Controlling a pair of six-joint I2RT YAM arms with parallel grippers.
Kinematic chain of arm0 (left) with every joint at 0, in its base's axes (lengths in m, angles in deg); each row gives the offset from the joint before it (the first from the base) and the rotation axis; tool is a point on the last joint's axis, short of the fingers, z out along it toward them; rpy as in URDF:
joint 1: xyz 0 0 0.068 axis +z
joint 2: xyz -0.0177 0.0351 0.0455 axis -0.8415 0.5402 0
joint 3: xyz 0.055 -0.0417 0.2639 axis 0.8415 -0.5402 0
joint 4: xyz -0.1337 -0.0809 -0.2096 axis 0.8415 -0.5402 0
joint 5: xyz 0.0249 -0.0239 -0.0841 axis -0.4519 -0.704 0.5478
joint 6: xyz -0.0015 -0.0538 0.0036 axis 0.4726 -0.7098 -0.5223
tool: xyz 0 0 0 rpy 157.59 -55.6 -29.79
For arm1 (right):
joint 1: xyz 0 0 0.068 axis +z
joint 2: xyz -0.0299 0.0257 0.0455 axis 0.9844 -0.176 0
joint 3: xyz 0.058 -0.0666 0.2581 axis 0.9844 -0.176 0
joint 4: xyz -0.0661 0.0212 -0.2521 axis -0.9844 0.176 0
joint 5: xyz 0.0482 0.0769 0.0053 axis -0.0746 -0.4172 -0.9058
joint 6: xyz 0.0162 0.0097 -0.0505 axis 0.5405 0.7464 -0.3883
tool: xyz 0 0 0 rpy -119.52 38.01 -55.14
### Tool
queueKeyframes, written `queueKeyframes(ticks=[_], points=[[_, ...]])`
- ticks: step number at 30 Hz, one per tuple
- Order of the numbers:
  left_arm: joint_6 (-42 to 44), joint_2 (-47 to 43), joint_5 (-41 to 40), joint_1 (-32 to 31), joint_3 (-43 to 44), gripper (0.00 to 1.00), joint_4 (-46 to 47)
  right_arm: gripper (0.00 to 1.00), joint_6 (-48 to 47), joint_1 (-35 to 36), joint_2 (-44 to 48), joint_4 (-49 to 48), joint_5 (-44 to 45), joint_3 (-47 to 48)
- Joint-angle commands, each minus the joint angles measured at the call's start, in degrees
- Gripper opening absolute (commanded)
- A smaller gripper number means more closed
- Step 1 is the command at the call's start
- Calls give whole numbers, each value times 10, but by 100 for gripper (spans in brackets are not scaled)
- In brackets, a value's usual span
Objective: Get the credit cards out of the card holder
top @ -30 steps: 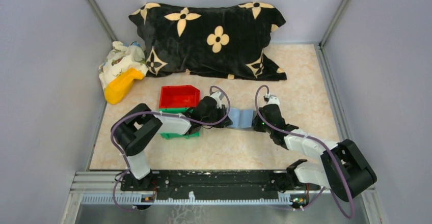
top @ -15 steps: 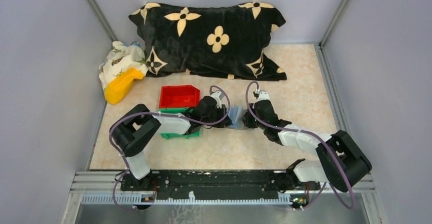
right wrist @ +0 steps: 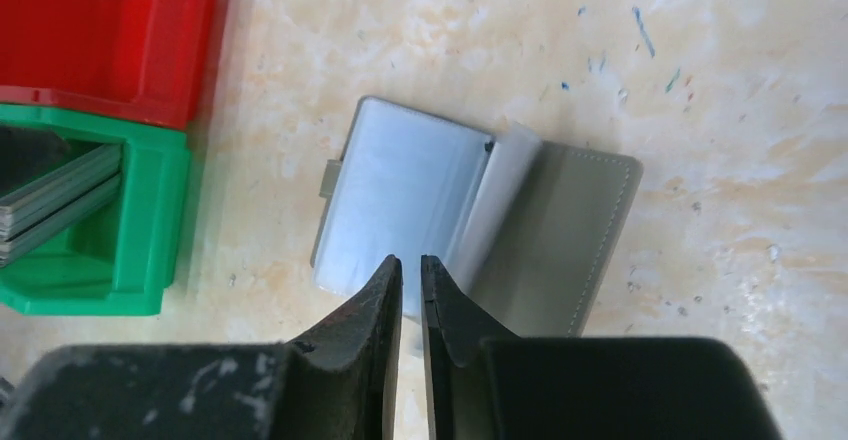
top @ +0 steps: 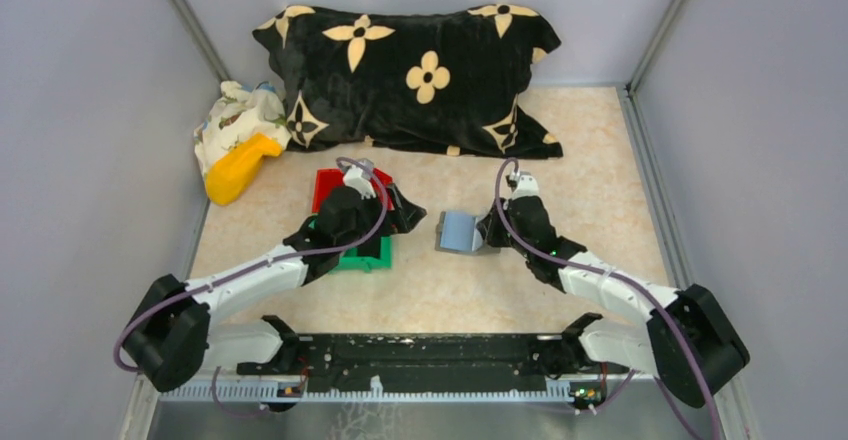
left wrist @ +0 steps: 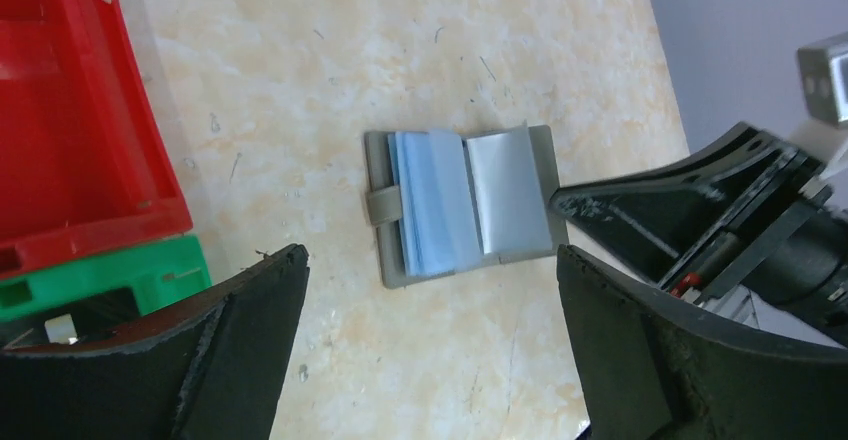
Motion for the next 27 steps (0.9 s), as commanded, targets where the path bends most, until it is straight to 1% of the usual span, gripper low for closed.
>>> queueKeyframes(ticks=[1, 5, 11, 15, 20, 27], points=[[3, -63, 12, 1, -31, 99, 29, 17, -18, 5, 68, 25, 36, 21], [32, -107, -12, 1, -25, 99, 2, 22, -27, 5, 98, 56, 54, 33], [43, -159, -70, 1, -4, 99, -88, 23, -30, 5, 116, 67, 60, 29], [55, -202, -98, 1, -6, 99, -128, 23, -31, 5, 114, 64, 64, 23], [56, -243, -111, 1, -17, 99, -145, 23, -32, 5, 111, 60, 55, 24], [63, -256, -100, 1, -16, 99, -154, 23, -35, 4, 113, 69, 58, 30]])
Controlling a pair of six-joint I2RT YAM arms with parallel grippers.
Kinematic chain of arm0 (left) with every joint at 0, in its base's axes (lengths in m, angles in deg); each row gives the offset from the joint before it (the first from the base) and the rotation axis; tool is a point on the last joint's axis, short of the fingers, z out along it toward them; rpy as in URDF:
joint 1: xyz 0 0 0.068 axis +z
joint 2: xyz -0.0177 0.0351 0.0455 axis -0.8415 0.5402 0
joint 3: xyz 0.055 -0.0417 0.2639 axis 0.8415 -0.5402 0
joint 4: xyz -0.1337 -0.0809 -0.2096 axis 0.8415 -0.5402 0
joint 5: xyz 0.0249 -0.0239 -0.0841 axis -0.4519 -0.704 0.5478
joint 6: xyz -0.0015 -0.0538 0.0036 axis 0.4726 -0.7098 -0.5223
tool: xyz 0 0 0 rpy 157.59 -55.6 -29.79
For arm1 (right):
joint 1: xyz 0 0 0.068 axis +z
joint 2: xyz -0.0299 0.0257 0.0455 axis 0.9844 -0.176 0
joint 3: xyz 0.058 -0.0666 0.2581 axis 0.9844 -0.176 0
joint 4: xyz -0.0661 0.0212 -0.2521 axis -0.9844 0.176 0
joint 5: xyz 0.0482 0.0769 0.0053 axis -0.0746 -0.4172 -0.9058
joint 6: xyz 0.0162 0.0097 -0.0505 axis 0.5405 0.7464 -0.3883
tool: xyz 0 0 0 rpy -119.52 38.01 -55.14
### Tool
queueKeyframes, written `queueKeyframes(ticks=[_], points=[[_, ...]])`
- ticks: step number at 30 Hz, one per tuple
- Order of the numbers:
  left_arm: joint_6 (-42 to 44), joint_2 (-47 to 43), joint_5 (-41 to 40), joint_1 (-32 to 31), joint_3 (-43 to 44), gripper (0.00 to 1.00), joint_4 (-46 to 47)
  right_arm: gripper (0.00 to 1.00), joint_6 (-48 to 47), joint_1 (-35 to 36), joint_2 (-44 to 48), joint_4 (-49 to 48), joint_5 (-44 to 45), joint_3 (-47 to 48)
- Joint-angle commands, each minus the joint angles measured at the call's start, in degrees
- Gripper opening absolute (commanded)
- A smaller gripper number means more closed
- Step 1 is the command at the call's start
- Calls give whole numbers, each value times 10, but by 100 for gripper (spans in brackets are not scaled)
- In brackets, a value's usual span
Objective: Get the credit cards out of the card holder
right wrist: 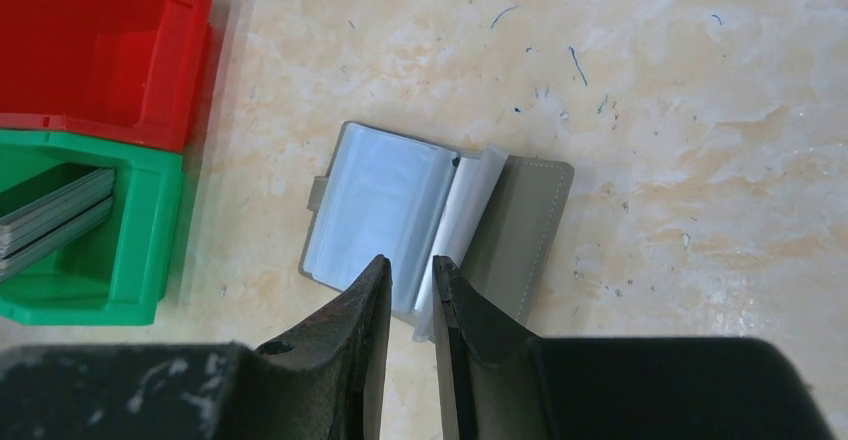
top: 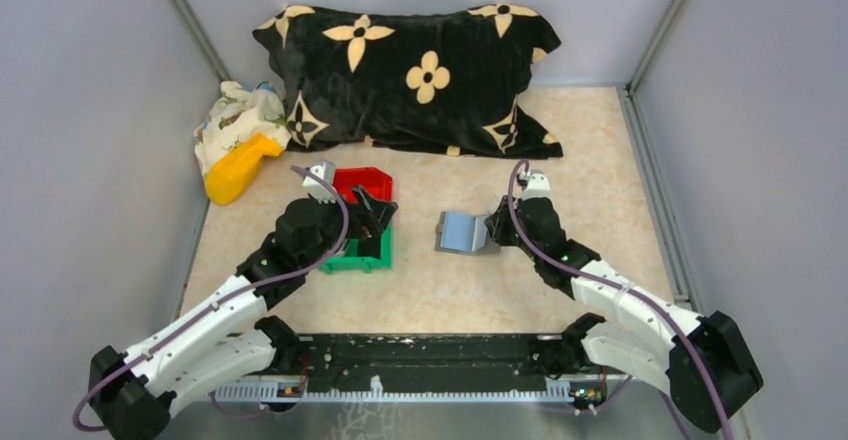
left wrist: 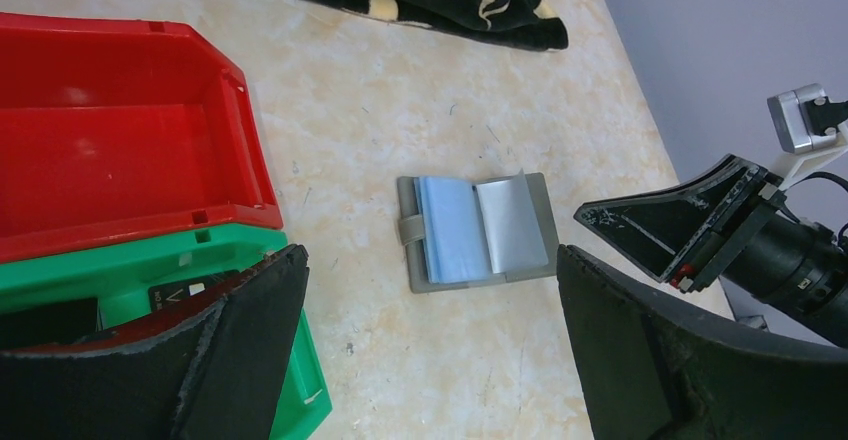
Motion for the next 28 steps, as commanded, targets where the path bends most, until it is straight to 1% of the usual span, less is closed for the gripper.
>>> queueKeyframes(ticks=[1, 4, 8, 11, 13, 18, 21, 25, 28], points=[[18, -10, -2, -1, 2, 99, -5, 23, -10, 4, 12, -1, 9, 24], [26, -4, 3, -1, 4, 99, -4, 23, -9, 4, 23, 9, 13, 23], [26, 2, 23, -1, 19, 99, -28, 23, -4, 5, 46, 19, 3, 19], [18, -4, 7, -2, 5, 99, -12, 23, -10, 5, 63, 50, 13, 34], [16, -4, 15, -1, 15, 99, -14, 23, -15, 5, 73, 67, 22, 40], [40, 11, 19, -1, 34, 99, -25, 23, -15, 4, 88, 51, 18, 20], [34, 17, 16, -1, 47, 99, -47, 23, -5, 5, 85, 45, 14, 9], [27, 16, 20, -1, 40, 99, -37, 23, -10, 5, 86, 65, 15, 20], [29, 16, 22, -1, 38, 99, -39, 23, -9, 4, 102, 59, 18, 5]])
